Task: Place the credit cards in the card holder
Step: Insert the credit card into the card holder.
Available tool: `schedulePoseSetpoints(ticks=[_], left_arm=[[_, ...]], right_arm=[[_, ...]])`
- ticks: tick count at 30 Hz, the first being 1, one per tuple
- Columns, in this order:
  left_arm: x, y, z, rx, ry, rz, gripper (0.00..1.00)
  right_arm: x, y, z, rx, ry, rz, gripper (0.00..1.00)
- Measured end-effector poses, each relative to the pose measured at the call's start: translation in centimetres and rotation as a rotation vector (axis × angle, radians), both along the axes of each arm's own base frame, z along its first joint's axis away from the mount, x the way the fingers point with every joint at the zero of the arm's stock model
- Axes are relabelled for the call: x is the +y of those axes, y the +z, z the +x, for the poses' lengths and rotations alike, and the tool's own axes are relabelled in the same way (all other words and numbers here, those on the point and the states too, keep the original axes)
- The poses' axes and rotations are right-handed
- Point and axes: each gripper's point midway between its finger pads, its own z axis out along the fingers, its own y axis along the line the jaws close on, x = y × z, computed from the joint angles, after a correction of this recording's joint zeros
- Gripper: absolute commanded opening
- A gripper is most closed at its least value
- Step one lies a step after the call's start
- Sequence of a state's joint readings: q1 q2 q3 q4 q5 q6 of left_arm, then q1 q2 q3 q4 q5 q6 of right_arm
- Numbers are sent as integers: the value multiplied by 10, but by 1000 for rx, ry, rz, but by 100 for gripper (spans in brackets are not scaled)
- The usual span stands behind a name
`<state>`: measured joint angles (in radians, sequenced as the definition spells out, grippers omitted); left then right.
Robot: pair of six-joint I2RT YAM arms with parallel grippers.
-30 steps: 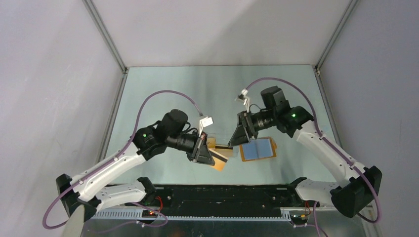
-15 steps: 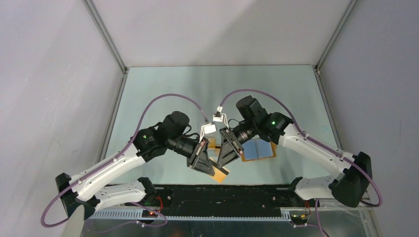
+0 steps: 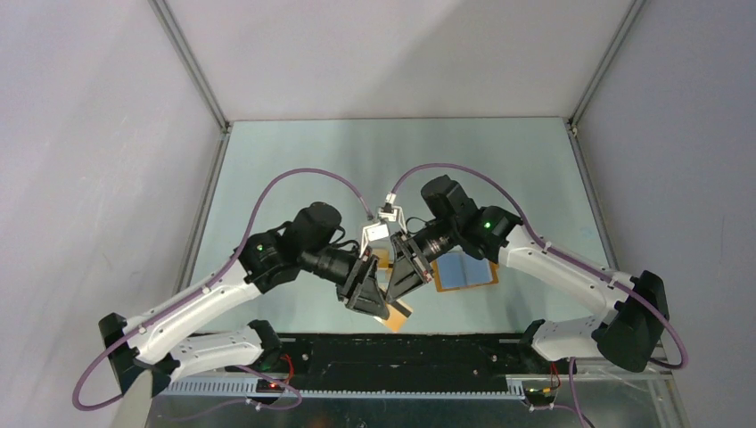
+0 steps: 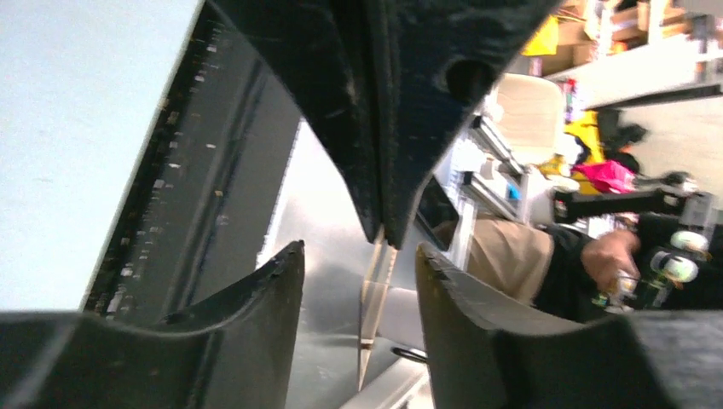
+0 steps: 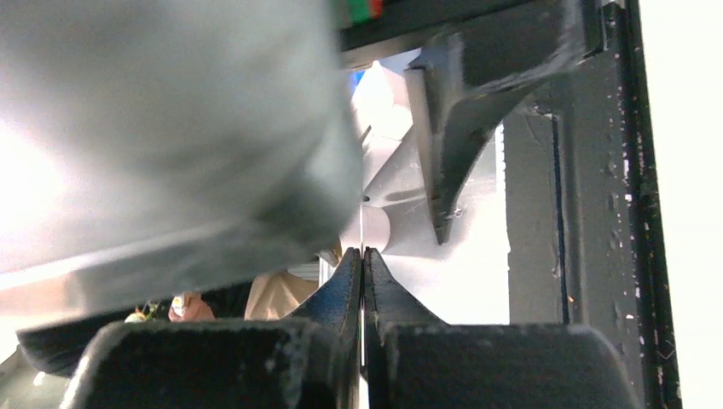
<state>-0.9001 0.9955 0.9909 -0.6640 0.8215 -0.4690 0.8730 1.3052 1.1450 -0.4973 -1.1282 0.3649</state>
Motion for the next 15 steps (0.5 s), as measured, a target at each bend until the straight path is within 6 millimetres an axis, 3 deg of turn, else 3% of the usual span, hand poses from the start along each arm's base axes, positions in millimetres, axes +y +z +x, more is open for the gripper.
schedulePoseSetpoints(ticks=[4, 7, 12, 15], left_arm=[[0, -11, 19, -63, 112, 57, 81], [4, -15, 47, -138, 283, 104, 83], [17, -12, 90, -219, 566, 143, 83], [17, -22, 107, -207, 665, 179, 78]], right_arm=[[1, -5, 14, -24, -63, -19, 0], [-9, -14, 35, -29, -162, -50, 0], [-60, -38, 101, -18, -504, -120, 0], [-98, -47, 134, -27, -719, -147, 0]])
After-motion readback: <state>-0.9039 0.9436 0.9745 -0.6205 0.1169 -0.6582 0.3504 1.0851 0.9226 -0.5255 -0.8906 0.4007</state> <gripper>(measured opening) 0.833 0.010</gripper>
